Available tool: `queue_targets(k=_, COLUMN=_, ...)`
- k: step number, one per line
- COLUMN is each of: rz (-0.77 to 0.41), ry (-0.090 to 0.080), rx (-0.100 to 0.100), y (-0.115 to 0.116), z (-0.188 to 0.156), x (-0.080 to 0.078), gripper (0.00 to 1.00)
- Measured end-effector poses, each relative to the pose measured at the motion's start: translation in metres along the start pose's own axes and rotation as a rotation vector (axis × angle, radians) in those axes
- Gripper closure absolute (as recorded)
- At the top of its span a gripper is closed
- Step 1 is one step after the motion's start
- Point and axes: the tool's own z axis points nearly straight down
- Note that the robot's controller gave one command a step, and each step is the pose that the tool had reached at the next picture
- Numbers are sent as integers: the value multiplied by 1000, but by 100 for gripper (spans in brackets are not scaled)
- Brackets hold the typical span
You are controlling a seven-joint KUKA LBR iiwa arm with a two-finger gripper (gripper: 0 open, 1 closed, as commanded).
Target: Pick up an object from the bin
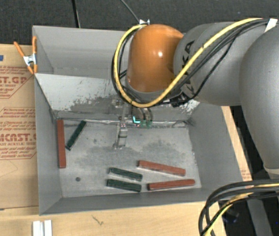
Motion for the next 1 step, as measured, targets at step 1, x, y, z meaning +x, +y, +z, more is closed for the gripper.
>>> queue_targets(k=1, rz=1, ry=-8, rx=-1, y=-1, z=-4, x=-2, gripper=0)
